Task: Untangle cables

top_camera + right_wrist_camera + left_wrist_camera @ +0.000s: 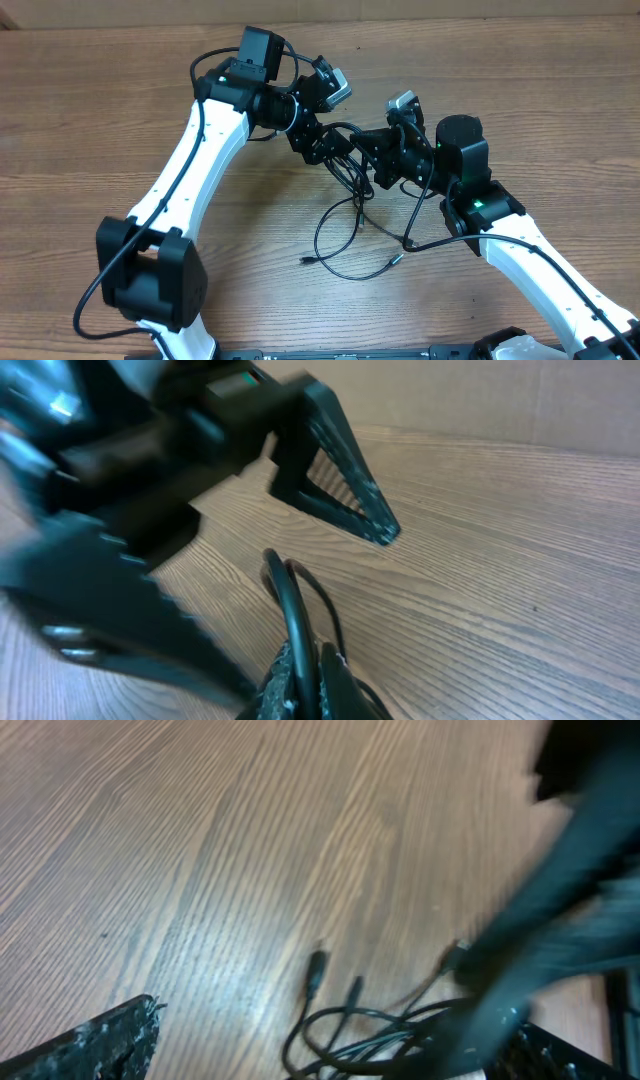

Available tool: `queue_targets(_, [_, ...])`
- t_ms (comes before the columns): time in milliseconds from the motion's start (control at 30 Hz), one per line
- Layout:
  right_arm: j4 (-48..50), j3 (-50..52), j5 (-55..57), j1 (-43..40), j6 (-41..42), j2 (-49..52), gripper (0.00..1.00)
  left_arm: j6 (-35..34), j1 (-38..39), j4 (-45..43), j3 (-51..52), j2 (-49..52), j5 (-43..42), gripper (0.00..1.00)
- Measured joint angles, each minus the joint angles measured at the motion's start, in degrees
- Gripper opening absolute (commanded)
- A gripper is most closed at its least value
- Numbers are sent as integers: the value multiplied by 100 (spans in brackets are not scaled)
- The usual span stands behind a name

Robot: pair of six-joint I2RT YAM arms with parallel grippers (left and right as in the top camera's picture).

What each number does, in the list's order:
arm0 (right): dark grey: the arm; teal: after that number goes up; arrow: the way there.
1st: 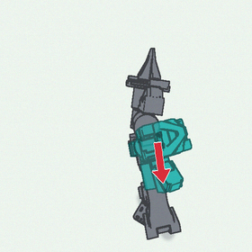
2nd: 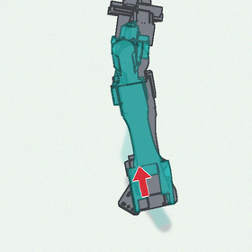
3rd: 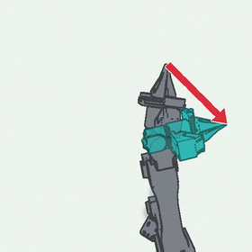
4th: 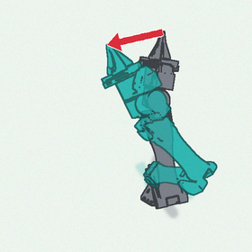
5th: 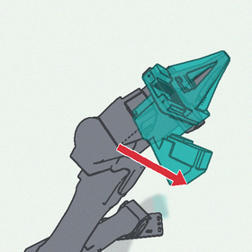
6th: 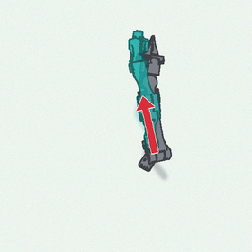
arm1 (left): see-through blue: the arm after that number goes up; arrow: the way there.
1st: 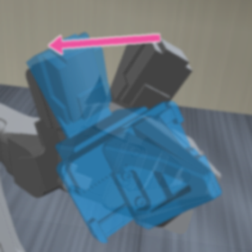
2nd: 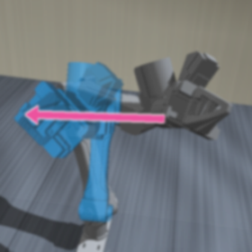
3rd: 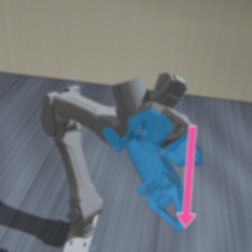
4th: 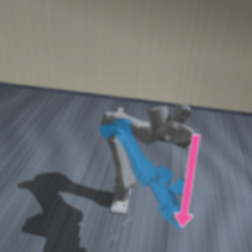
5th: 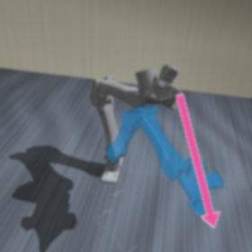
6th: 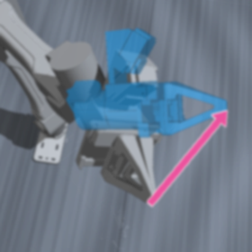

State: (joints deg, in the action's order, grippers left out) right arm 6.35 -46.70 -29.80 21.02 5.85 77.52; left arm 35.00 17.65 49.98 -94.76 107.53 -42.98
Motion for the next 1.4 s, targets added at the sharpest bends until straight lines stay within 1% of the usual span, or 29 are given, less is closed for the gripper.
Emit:
queue_targets(33, [2,0,-37,0,9,-2,4,-7,0,-26,2,66,39,52])
queue_targets(67, [0,0,-118,2,13,-2,4,9,0,-68,2,136,63,24])
queue_targets(100, [-2,0,-177,4,13,-2,4,35,0,-127,2,199,81,12])
queue_targets(133, [0,0,-245,2,17,-2,4,70,0,-162,2,256,101,4])
queue_targets(400, [-291,0,-455,2,17,-11,4,136,0,-330,2,350,170,4])
queue_targets(567, [-463,0,-476,2,33,-11,4,-46,-15,-332,2,350,160,4])
queue_targets(600, [-457,0,-479,2,61,-11,4,-92,-22,-334,2,350,120,9])
queue_targets(633, [-450,0,-492,2,96,-11,4,-153,-44,-332,2,350,37,21])
queue_targets(667, [-446,0,-498,2,107,-11,4,-184,-50,-330,2,350,-20,29])
queue_targets(700, [-444,0,-520,2,136,-11,4,-234,-55,-330,2,350,-114,34])
queue_targets(867, [-404,0,-544,2,302,-11,4,-269,-87,-302,2,350,-317,39])
queue_targets(900, [-387,0,-549,2,343,-11,4,-269,-92,-302,2,350,-332,43])
queue_targets(933, [-350,0,-557,2,428,-11,4,-264,-92,-302,2,350,-345,53])
queue_targets(967, [-317,0,-566,2,505,-11,4,-258,-92,-299,2,350,-354,59])
queue_targets(1067, [-63,0,-713,2,841,-11,4,-205,-90,-321,2,350,-382,65])
queue_targets(1133, [151,0,-896,2,1047,-11,4,-205,-85,-369,2,350,-398,66])
queue_targets(1200, [321,0,-1069,2,1392,-11,4,-199,-72,-514,2,350,-396,72])
queue_targets(1267, [339,0,-1161,2,1709,-11,4,-212,-46,-625,2,350,-396,72])
queue_targets(1300, [339,0,-1213,2,1958,-11,4,-234,-35,-739,2,350,-393,70])
queue_targets(1333, [334,0,-1244,2,2127,-11,4,-256,-15,-804,2,350,-396,63])
queue_targets(1367, [334,0,-1287,2,2365,-11,4,-308,0,-898,2,350,-396,54])
queue_targets(1400, [337,0,-1333,2,2575,-11,4,-391,2,-990,2,350,-391,35])
